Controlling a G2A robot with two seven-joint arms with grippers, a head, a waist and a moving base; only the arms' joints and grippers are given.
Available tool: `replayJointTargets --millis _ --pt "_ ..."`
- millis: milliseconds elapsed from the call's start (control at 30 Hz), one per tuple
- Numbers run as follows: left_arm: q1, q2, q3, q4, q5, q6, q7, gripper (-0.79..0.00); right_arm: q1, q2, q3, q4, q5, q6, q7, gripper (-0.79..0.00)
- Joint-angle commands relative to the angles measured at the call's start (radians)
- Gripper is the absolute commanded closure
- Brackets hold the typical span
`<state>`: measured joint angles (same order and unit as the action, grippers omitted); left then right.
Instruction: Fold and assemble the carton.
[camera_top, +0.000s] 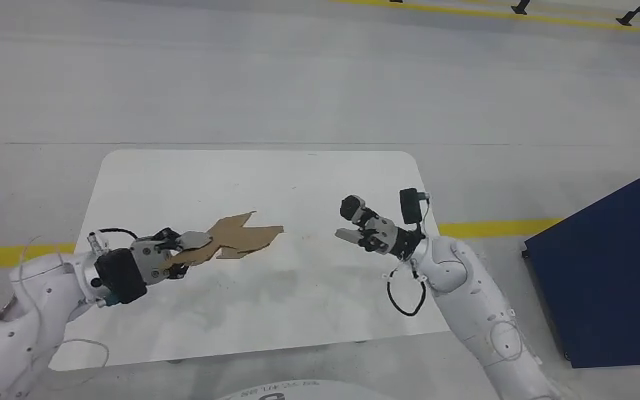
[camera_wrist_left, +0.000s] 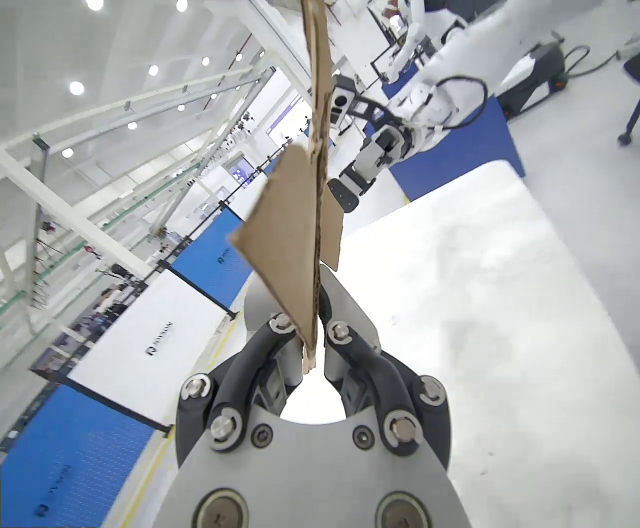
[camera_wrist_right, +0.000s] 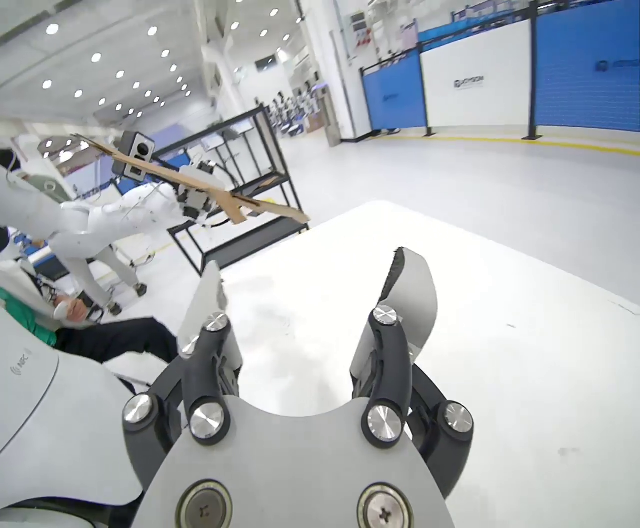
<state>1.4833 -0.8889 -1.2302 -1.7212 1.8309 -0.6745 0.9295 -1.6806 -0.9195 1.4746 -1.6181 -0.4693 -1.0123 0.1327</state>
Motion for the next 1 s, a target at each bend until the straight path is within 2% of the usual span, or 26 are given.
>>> replayJointTargets --millis 0,233,267,367,433,533,667,767,967 --pt "0.0 0.0 0.0 0.001 0.0 -0.004 0.0 0.0 -0.004 0.002 -0.005 0.013 0.003 0.0 -0.009 -0.785" --pt "0.002 0.0 0.003 0.003 -0.009 -0.009 -0.004 0.0 -0.004 0.002 -0.005 0.013 0.003 0.0 -0.009 -0.785" --pt "0.005 -0.005 0.017 0.012 -0.082 -0.05 -0.015 0.0 -0.004 0.002 -0.005 0.013 0.003 0.0 -0.009 -0.785" --pt "-0.076 -0.029 0.056 0.077 -0.395 -0.172 -0.179 0.0 -0.004 0.002 -0.005 0.013 0.003 0.0 -0.009 -0.785" --pt "-0.143 -0.051 0.118 0.118 -0.659 -0.245 -0.3 0.0 -0.004 0.002 -0.005 0.013 0.003 0.0 -0.009 -0.785" --pt "-0.269 -0.081 0.216 0.154 -0.986 -0.246 -0.532 0.0 -0.004 0.002 -0.005 0.013 0.003 0.0 -0.009 -0.785" --pt "-0.429 -0.116 0.329 0.183 -1.333 -0.18 -0.819 0.0 -0.004 0.002 -0.005 0.013 0.003 0.0 -0.009 -0.785" --pt "-0.483 -0.131 0.382 0.195 -1.48 -0.151 -0.959 0.0 -0.004 0.002 -0.005 0.013 0.003 0.0 -0.009 -0.785" --pt "-0.483 -0.131 0.382 0.195 -1.48 -0.151 -0.959 0.0 -0.004 0.002 -0.005 0.013 0.003 0.0 -0.009 -0.785"
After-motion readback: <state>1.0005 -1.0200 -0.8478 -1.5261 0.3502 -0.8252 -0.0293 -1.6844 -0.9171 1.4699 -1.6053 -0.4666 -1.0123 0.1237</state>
